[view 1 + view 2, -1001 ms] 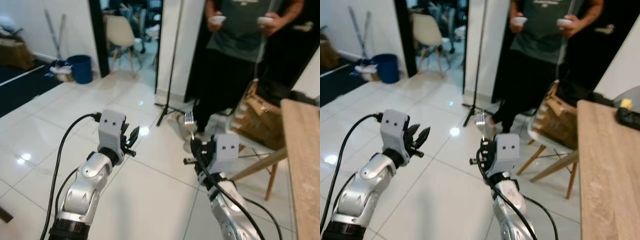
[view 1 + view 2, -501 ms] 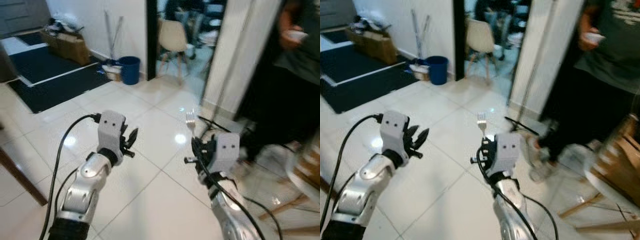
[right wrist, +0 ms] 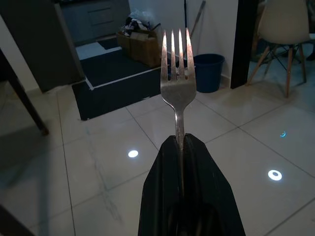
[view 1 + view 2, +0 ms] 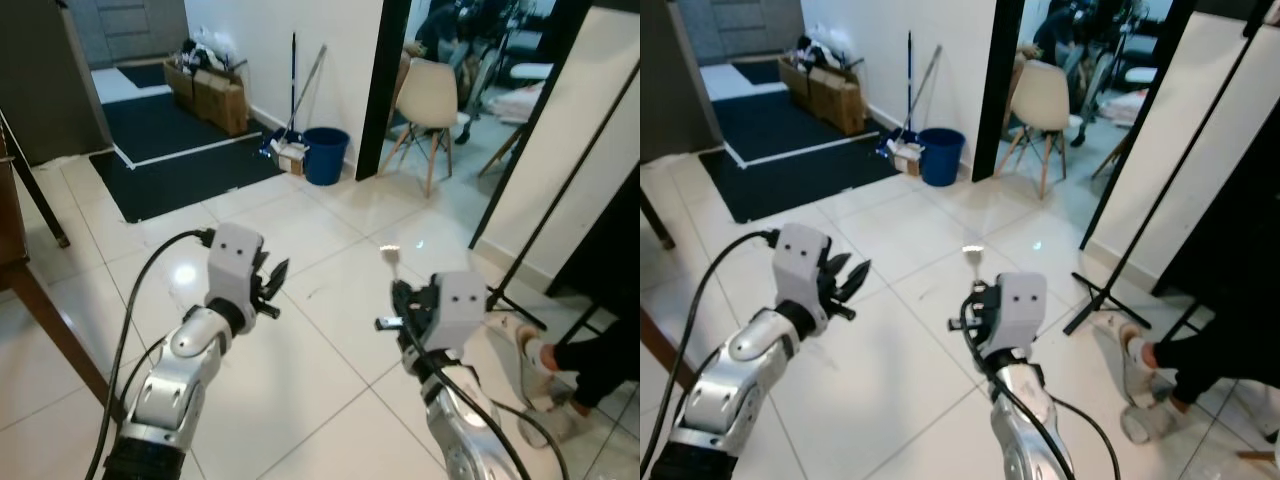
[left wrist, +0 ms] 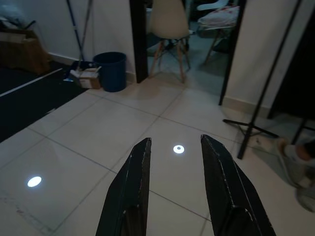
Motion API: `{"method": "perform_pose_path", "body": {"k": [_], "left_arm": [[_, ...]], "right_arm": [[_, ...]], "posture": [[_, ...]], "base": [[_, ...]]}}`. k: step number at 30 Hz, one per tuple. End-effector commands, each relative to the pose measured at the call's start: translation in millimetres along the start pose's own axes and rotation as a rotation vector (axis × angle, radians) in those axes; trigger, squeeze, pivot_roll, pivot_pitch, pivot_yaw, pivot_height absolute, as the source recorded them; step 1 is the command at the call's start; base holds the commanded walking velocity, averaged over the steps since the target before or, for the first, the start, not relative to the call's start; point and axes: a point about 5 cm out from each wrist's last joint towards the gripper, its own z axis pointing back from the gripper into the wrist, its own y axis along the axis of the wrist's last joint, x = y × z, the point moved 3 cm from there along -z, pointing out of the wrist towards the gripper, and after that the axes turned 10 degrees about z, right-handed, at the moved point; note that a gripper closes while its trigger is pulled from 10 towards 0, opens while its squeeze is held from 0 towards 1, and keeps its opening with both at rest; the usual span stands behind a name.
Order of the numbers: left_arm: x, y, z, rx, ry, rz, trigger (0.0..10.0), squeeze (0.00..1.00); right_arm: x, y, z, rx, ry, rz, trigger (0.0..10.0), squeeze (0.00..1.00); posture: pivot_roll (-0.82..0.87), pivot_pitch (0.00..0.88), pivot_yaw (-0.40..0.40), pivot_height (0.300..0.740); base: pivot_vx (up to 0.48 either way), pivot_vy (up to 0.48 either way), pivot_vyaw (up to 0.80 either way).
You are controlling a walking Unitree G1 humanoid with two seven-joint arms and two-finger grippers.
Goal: Setting the table
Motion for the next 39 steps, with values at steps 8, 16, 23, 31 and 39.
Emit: {"method": "perform_pose_path", "body": {"k": [8, 16, 23, 31, 39], "left_arm": [[7.8, -4.0, -1.5, -0.014, -0.035, 0.012, 10.0, 0.00], [8.4, -3.8, -1.6, -0.015, -0.040, 0.012, 10.0, 0.00], [9.5, -4.3, -1.1, -0.017, -0.043, 0.011, 10.0, 0.00], [9.0, -4.5, -0.5, -0.022, -0.045, 0.010, 10.0, 0.00], [8.6, -4.9, -0.2, -0.028, -0.050, 0.006, 10.0, 0.00]], "right_arm": [[9.4, 3.3, 1.9, 0.017, -0.048, -0.019, 10.0, 0.00], [9.8, 6.2, 2.0, 0.031, -0.060, -0.038, 10.0, 0.00], [9.6, 6.7, 2.7, 0.032, -0.059, -0.041, 10.0, 0.00], [7.2, 6.9, 2.5, 0.031, -0.052, -0.039, 10.0, 0.00], [7.5, 6.2, 2.8, 0.028, -0.055, -0.039, 10.0, 0.00]], "posture": [[0.02, 0.057, 0.084, 0.740], [0.02, 0.062, 0.088, 0.740], [0.03, 0.067, 0.088, 0.740], [0.03, 0.071, 0.092, 0.740], [0.03, 0.076, 0.102, 0.740]], "base": [[0.480, 0.000, 0.00], [0.480, 0.000, 0.00], [0.480, 0.000, 0.00], [0.480, 0.000, 0.00], [0.480, 0.000, 0.00]]}}
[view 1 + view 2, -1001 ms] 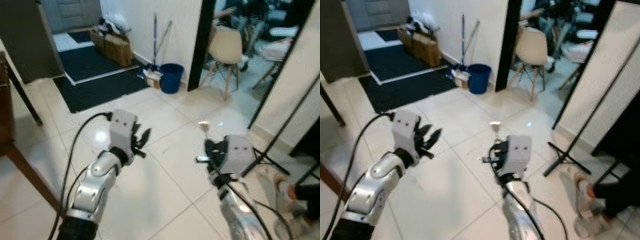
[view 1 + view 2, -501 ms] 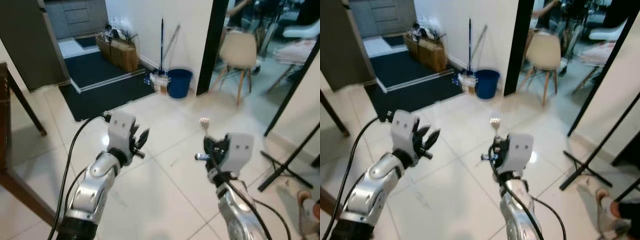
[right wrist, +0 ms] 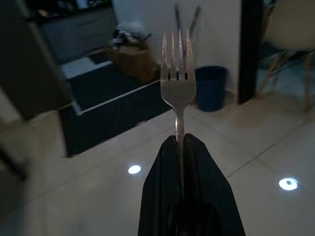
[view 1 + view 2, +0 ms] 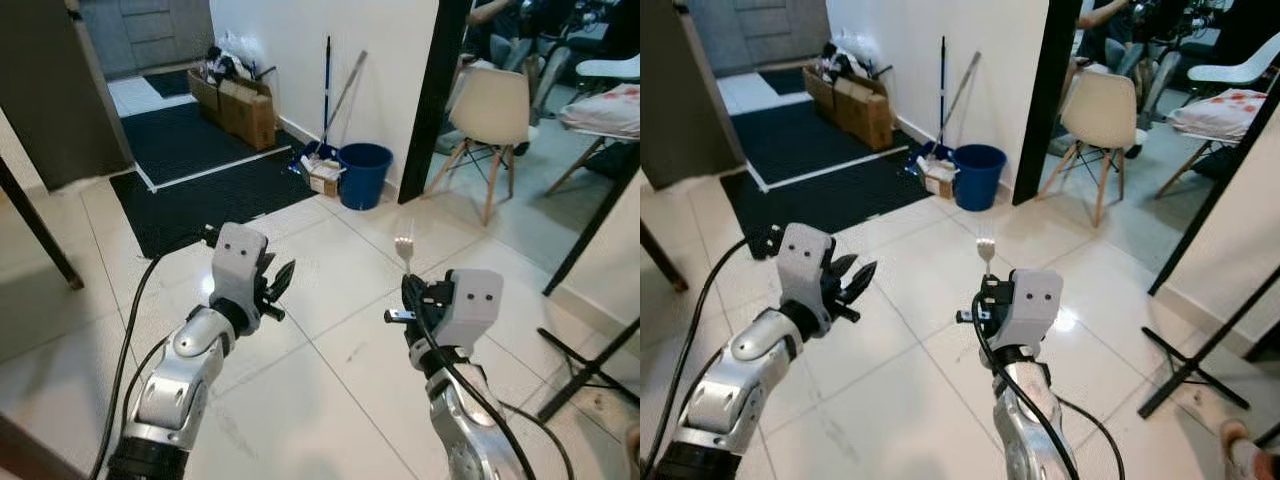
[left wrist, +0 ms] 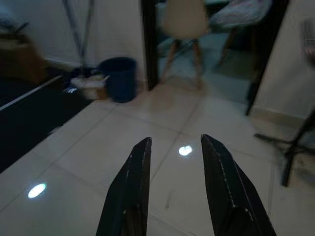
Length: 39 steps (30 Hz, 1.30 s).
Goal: Setting the table
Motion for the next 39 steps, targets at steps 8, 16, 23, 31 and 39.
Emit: {"method": "perform_pose_path", "body": {"k": [8, 16, 23, 31, 39], "left_arm": [[-4.7, -3.8, 4.1, -0.021, 0.006, -0.004, 10.0, 0.00], [-2.8, -3.9, 3.3, -0.021, -0.003, -0.004, 10.0, 0.00], [-2.2, -4.2, 3.2, -0.023, -0.009, -0.005, 10.0, 0.00], [-1.4, -4.7, 2.9, -0.025, -0.013, -0.006, 10.0, 0.00], [-1.0, -4.4, 3.0, -0.025, -0.016, -0.006, 10.0, 0.00]], "right_arm": [[-5.2, 2.3, -0.1, 0.010, 0.011, -0.009, 10.0, 0.00], [-3.7, 2.8, -0.3, 0.014, 0.007, -0.007, 10.0, 0.00], [-2.0, 3.4, 0.2, 0.020, -0.003, -0.011, 10.0, 0.00], [-1.3, 2.9, 0.0, 0.020, -0.005, -0.014, 10.0, 0.00], [-1.9, 2.4, 0.2, 0.019, -0.005, -0.014, 10.0, 0.00]], "posture": [[0.03, 0.073, 0.109, 0.740], [0.03, 0.067, 0.112, 0.740], [0.03, 0.065, 0.115, 0.740], [0.03, 0.061, 0.117, 0.740], [0.03, 0.062, 0.119, 0.740]], "base": [[0.480, 0.000, 0.00], [0.480, 0.000, 0.00], [0.480, 0.000, 0.00], [0.480, 0.000, 0.00], [0.480, 0.000, 0.00]]}}
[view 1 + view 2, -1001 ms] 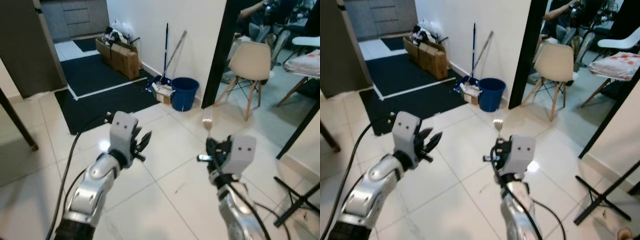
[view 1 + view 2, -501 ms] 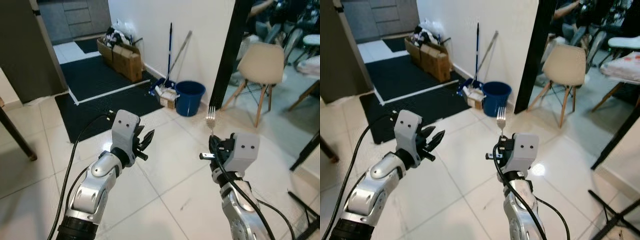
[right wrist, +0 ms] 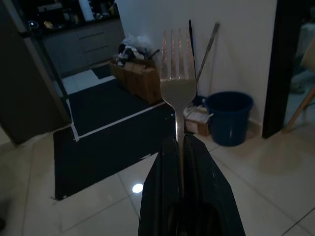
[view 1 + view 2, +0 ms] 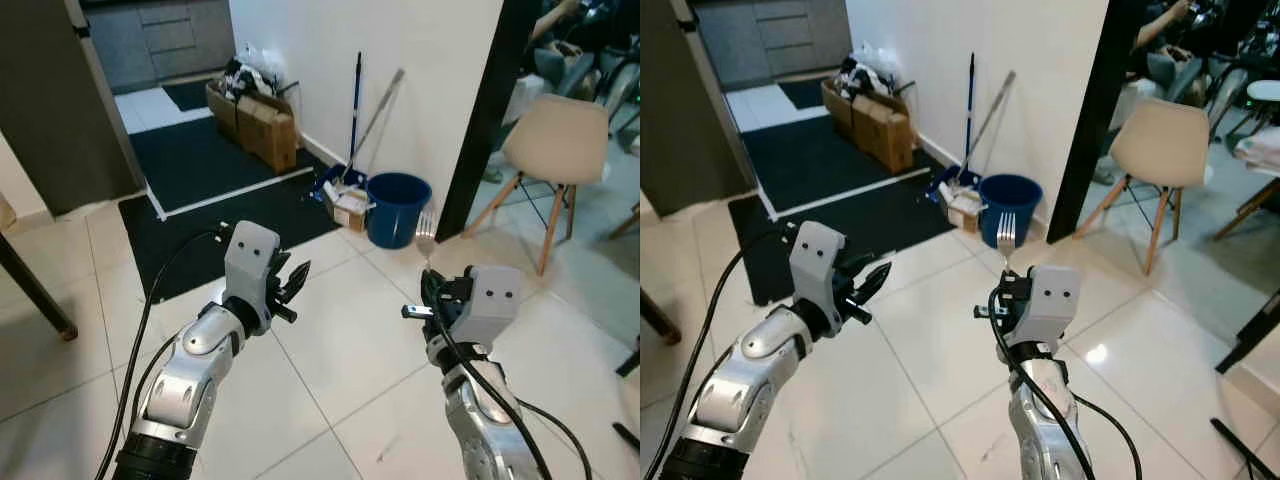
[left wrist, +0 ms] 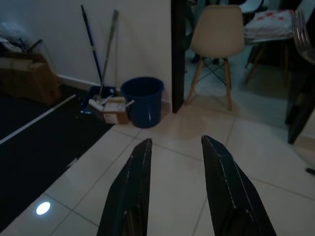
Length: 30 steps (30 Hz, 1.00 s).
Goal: Setting the table
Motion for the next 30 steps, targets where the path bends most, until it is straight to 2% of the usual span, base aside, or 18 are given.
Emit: {"method": "perform_pose_path", "body": {"k": [1, 30], "left_arm": [[-3.4, -3.0, 1.9, -0.014, 0.008, 0.005, 10.0, 0.00], [-2.8, -1.6, 1.0, -0.012, 0.005, 0.004, 10.0, 0.00]], "right_arm": [[-4.6, -0.8, 0.9, -0.002, 0.012, -0.009, 10.0, 0.00], [-5.6, -3.0, 1.1, -0.010, 0.014, -0.005, 10.0, 0.00]], "posture": [[0.03, 0.062, 0.120, 0.740], [0.03, 0.067, 0.121, 0.740]], "base": [[0.480, 0.000, 0.00], [0.480, 0.000, 0.00]]}}
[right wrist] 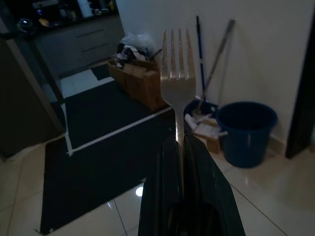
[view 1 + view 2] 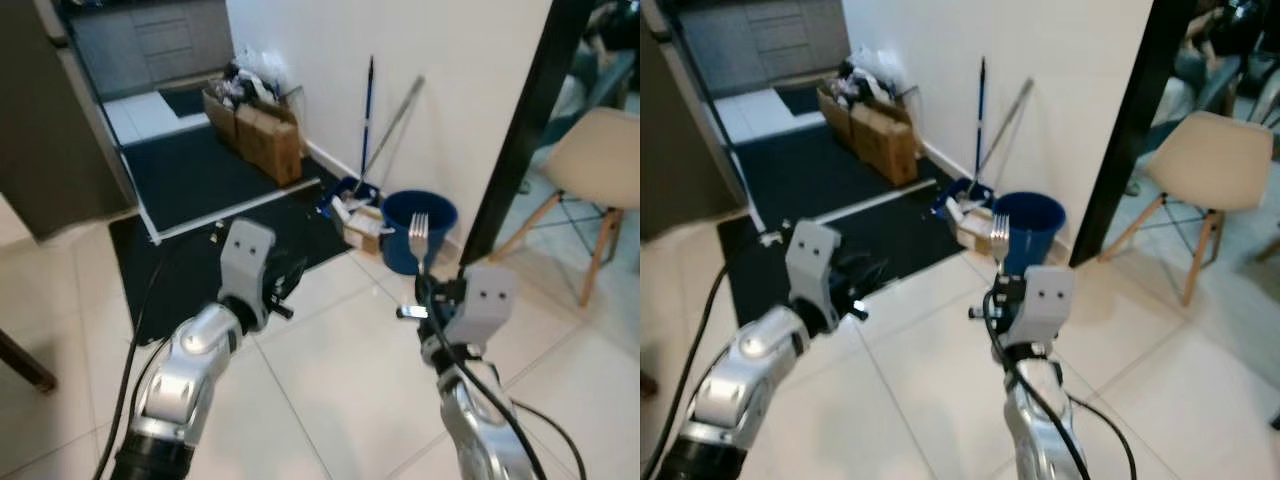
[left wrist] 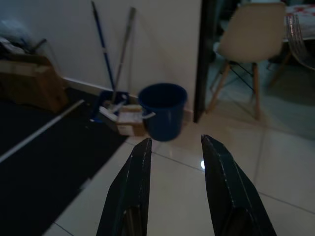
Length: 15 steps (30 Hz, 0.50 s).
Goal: Setting the table
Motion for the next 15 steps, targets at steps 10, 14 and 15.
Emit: {"method": "perform_pose_path", "body": {"k": [10, 14, 15], "left_arm": [[-6.2, -4.6, 3.9, -0.020, 0.020, 0.004, 10.0, 0.00], [-6.0, -4.1, 3.8, -0.019, 0.021, 0.004, 10.0, 0.00], [-6.0, -4.1, 3.8, -0.019, 0.021, 0.004, 10.0, 0.00]], "right_arm": [[-8.9, -1.8, 1.1, -0.006, 0.025, -0.013, 10.0, 0.00], [-9.1, -1.3, 1.1, -0.005, 0.026, -0.013, 10.0, 0.00], [-9.2, -1.2, 1.1, -0.005, 0.026, -0.013, 10.0, 0.00]], "posture": [[0.03, 0.067, 0.121, 0.740], [0.03, 0.071, 0.120, 0.740], [0.03, 0.071, 0.120, 0.740]], "base": [[0.480, 0.000, 0.00], [0.480, 0.000, 0.00], [0.480, 0.000, 0.00]]}}
